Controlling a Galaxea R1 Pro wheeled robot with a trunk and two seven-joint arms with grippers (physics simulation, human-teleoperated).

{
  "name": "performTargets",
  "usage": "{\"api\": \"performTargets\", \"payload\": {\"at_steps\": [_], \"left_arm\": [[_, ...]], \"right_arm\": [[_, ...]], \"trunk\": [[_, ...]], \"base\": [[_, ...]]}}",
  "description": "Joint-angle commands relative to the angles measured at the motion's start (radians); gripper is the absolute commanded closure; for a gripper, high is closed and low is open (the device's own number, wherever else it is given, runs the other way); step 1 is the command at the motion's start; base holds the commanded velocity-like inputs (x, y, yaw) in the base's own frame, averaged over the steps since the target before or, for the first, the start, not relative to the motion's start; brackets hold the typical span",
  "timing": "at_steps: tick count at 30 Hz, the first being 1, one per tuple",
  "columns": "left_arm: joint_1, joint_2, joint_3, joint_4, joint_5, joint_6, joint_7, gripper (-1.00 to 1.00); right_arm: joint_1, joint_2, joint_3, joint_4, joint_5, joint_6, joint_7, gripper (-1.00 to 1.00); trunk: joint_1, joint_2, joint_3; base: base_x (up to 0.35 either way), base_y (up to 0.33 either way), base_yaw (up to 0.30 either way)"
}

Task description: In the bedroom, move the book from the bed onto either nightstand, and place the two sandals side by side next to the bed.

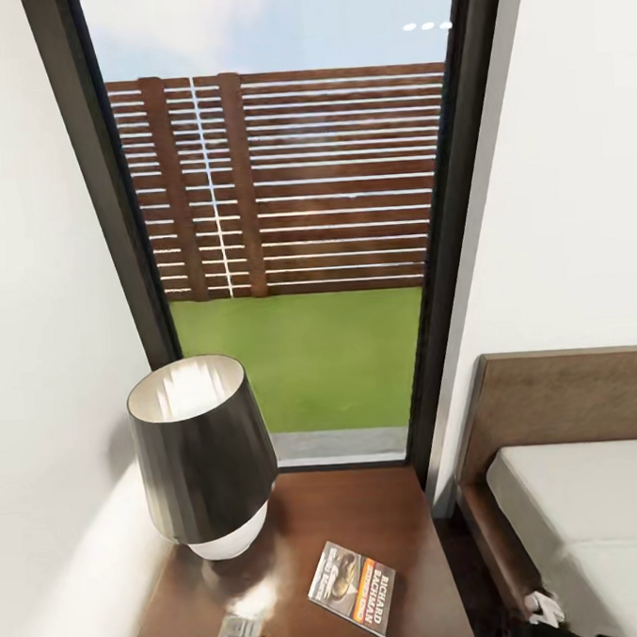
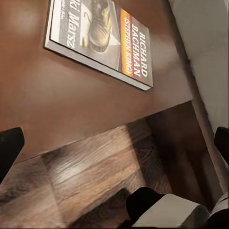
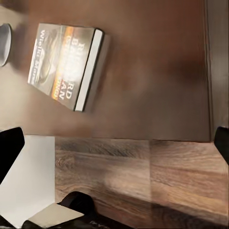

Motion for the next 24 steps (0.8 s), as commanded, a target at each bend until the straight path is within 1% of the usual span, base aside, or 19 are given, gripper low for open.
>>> {"api": "performTargets", "payload": {"at_steps": [1, 3, 4, 5, 7, 10, 13, 15, 17, 19, 20, 21, 24], "left_arm": [[-0.001, 0.001, -0.006, 0.013, 0.005, -0.004, -0.001, -1.0], [-0.001, -0.001, -0.006, 0.06, -0.009, -0.038, -0.001, -1.0], [-0.001, -0.001, -0.006, 0.096, -0.014, -0.063, -0.001, -1.0], [-0.001, -0.002, -0.006, 0.11, -0.016, -0.072, -0.001, -1.0], [-0.001, -0.003, -0.006, 0.174, -0.019, -0.115, -0.001, -1.0], [-0.001, -0.011, -0.006, 0.248, -0.021, -0.177, -0.001, -1.0], [0.0, -0.025, -0.006, 0.295, -0.02, -0.202, 0.0, -1.0], [0.001, -0.028, -0.006, 0.303, -0.02, -0.206, 0.005, -1.0], [0.011, -0.032, -0.005, 0.31, -0.019, -0.208, 0.02, -1.0], [0.031, -0.035, -0.006, 0.313, -0.019, -0.21, 0.037, -1.0], [0.054, -0.038, -0.006, 0.314, -0.019, -0.211, 0.051, -1.0], [0.067, -0.041, -0.006, 0.315, -0.019, -0.211, 0.059, -1.0], [0.1, -0.043, -0.005, 0.317, -0.019, -0.211, 0.094, -1.0]], "right_arm": [[-0.001, 0.0, -0.009, 0.023, 0.006, -0.013, 0.004, -1.0], [-0.001, 0.0, -0.009, 0.107, 0.012, -0.095, 0.004, -1.0], [-0.001, -0.001, -0.009, 0.164, 0.014, -0.135, 0.004, -1.0], [-0.001, -0.002, -0.009, 0.181, 0.014, -0.144, 0.003, -1.0], [-0.001, -0.002, -0.009, 0.239, 0.015, -0.165, 0.002, -1.0], [-0.001, -0.001, -0.008, 0.275, 0.017, -0.176, 0.001, -1.0], [-0.001, -0.001, -0.008, 0.29, 0.018, -0.178, -0.001, -1.0], [0.0, 0.0, -0.008, 0.296, 0.019, -0.178, -0.007, -1.0], [0.004, 0.001, -0.008, 0.302, 0.019, -0.179, -0.037, -1.0], [0.02, 0.002, -0.008, 0.305, 0.019, -0.179, -0.085, -1.0], [0.037, 0.005, -0.008, 0.307, 0.019, -0.179, -0.14, -1.0], [0.043, 0.007, -0.007, 0.308, 0.019, -0.179, -0.175, -1.0], [0.053, 0.01, -0.007, 0.309, 0.019, -0.178, -0.255, -1.0]], "trunk": [[-0.004, 0.007, 0.002], [-0.012, 0.021, 0.009], [-0.016, 0.028, 0.012], [-0.019, 0.035, 0.015], [-0.027, 0.049, 0.021], [-0.039, 0.07, 0.031], [-0.05, 0.091, 0.04], [-0.058, 0.105, 0.046], [-0.065, 0.119, 0.052], [-0.073, 0.133, 0.059], [-0.077, 0.14, 0.062], [-0.081, 0.147, 0.065], [-0.092, 0.168, 0.074]], "base": [[0.0, 0.0, 0.0], [0.0, 0.0, 0.0], [0.0, 0.0, 0.0], [0.0, 0.0, 0.0], [0.0, 0.0, 0.0], [0.0, 0.0, 0.0], [0.0, 0.0, 0.0], [0.0, 0.0, 0.0], [0.0, 0.0, 0.0], [0.0, 0.0, 0.0], [0.0, 0.0, 0.0], [0.0, 0.0, 0.0], [0.0, 0.0, 0.0]]}}
